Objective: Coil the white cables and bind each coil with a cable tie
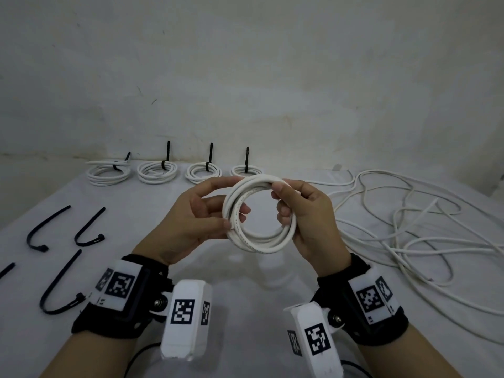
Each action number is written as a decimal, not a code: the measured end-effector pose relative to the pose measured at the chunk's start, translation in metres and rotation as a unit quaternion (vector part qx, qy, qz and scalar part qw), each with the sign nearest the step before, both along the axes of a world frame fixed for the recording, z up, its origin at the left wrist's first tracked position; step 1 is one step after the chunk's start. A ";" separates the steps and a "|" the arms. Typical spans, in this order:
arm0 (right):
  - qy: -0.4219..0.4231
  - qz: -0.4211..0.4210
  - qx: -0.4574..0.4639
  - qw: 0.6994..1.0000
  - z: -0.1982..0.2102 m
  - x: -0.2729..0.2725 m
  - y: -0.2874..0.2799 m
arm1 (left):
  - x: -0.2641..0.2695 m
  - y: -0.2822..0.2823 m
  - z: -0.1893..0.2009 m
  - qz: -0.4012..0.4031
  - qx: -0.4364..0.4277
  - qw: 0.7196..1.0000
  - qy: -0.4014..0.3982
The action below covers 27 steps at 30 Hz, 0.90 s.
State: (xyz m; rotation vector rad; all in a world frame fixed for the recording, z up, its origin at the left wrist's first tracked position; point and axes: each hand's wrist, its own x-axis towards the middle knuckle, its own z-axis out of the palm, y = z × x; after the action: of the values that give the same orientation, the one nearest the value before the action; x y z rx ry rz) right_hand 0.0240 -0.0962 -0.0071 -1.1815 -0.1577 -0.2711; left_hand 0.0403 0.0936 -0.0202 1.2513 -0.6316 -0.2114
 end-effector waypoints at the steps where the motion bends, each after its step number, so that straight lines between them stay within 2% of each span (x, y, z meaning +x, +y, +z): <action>1: 0.001 0.000 0.001 1.000 -0.001 0.000 0.001 | 0.001 0.000 0.000 0.010 0.008 1.000 -0.007; 7: 0.000 0.007 -0.002 1.000 -0.001 -0.001 0.002 | -0.001 0.001 0.000 0.010 -0.008 1.000 -0.021; 17: -0.027 -0.018 -0.021 0.999 0.000 -0.002 0.003 | -0.002 -0.008 -0.001 0.076 0.008 0.995 -0.061; 24: -0.072 -0.087 -0.095 0.989 -0.006 -0.005 0.008 | -0.003 -0.013 -0.003 0.101 -0.004 0.993 -0.053; 27: -0.083 -0.115 -0.099 0.985 -0.004 -0.007 0.010 | -0.005 -0.018 -0.003 0.116 -0.038 0.991 -0.062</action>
State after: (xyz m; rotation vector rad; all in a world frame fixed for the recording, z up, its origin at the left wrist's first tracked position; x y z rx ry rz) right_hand 0.0171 -0.0866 -0.0115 -1.3763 -0.1968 -0.5681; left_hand 0.0356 0.0756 -0.0229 1.2586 -0.5890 0.0827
